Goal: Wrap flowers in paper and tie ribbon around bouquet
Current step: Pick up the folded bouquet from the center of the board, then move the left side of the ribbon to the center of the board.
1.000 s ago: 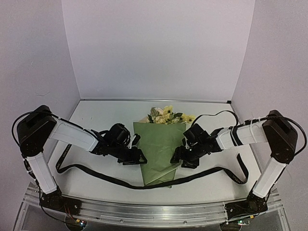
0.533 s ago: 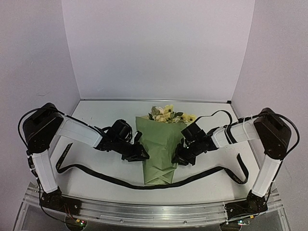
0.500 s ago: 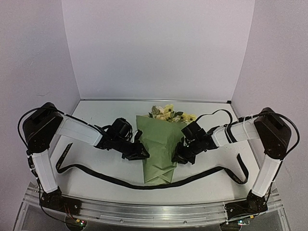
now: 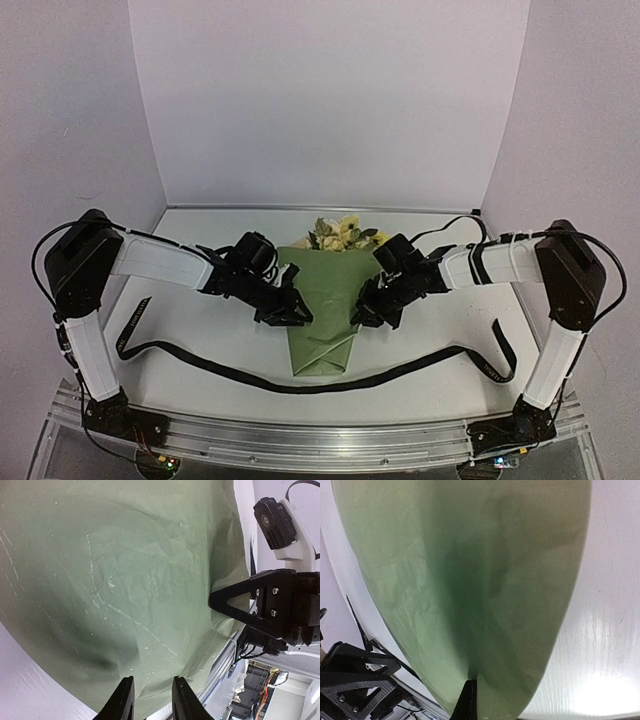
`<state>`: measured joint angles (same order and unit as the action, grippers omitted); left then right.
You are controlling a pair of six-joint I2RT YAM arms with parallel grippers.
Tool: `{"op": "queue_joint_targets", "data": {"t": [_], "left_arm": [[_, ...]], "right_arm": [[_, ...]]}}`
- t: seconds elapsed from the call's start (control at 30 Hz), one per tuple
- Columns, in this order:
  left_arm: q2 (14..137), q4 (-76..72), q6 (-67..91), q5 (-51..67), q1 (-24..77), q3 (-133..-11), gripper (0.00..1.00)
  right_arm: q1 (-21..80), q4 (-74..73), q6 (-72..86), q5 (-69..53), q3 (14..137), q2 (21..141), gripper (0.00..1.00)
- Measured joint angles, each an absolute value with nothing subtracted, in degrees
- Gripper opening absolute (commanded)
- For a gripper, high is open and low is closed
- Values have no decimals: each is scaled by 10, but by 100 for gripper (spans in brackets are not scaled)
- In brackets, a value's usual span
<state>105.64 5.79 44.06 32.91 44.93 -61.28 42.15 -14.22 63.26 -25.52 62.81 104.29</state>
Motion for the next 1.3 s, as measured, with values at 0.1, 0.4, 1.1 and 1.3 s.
{"op": "queue_joint_targets", "data": {"t": [0.1,0.4,1.1,1.3], "left_arm": [[1041,80,450,328,449,-613,34],[907,149,450,279,449,-558,30],[897,100,526,274,547,-377,17],[947,55,539,288,545,-395,12]], "right_arm": [[422,-150,659,-266,634,1043,0],[422,-158,738,-286,635,1024,0],[422,-147,837,-305,637,1019,0],[422,-140,844,-306,637,1015,0]]}}
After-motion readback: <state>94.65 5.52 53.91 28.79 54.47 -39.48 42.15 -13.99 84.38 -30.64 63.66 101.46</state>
